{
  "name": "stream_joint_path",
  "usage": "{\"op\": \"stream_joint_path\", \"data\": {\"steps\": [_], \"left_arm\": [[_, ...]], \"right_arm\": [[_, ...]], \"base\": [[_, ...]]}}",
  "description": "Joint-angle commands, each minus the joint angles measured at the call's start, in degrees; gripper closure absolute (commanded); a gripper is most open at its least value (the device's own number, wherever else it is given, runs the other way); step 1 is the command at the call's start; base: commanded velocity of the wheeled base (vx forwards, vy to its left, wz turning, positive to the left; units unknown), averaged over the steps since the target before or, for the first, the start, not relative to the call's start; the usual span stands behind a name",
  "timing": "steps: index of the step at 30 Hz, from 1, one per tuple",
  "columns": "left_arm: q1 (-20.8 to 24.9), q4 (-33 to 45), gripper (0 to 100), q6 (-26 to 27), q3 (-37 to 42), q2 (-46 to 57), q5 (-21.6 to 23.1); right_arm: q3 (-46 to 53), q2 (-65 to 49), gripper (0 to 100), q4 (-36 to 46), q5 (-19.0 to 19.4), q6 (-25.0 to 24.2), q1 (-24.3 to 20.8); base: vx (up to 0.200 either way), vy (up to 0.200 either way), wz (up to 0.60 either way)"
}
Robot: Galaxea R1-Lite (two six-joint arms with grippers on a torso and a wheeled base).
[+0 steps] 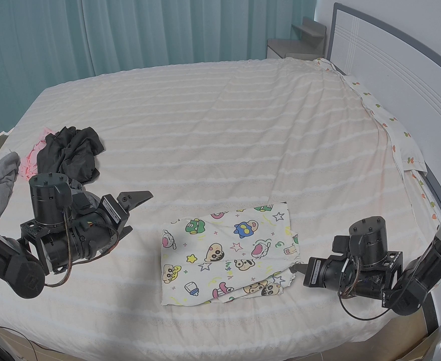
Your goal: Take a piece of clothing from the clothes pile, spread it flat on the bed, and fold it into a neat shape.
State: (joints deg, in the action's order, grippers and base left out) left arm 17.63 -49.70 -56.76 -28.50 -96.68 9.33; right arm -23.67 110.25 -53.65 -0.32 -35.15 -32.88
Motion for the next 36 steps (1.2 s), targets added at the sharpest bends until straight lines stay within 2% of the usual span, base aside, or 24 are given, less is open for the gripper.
{"op": "stream_joint_path", "data": {"steps": [1,10,21,22,31,36], "left_arm": [[-0.05,0.04,0,-0.02,0.03,-0.08,-0.01],[-0.05,0.04,0,-0.02,0.03,-0.08,-0.01],[-0.05,-0.05,0,-0.02,0.03,-0.08,-0.01],[-0.05,0.04,0,-0.11,0.03,-0.17,-0.01],[-0.05,-0.05,0,-0.02,0.03,-0.17,-0.01],[-0.05,0.04,0,-0.11,0.03,-0.52,-0.01]], "right_arm": [[1.97,-1.97,100,-0.05,0.93,-0.01,-1.58],[4.95,-1.27,100,0.13,2.34,0.25,-3.07],[4.95,1.81,100,0.04,2.25,1.92,-1.05],[4.87,1.81,0,0.04,2.25,2.01,-0.87],[3.81,-3.46,0,-0.23,2.16,2.89,3.08],[-5.77,-3.03,0,0.30,2.34,2.89,8.27]], "base": [[0.000,0.000,0.00],[0.000,0.000,0.00],[0.000,0.000,0.00],[0.000,0.000,0.00],[0.000,0.000,0.00],[0.000,0.000,0.00]]}}
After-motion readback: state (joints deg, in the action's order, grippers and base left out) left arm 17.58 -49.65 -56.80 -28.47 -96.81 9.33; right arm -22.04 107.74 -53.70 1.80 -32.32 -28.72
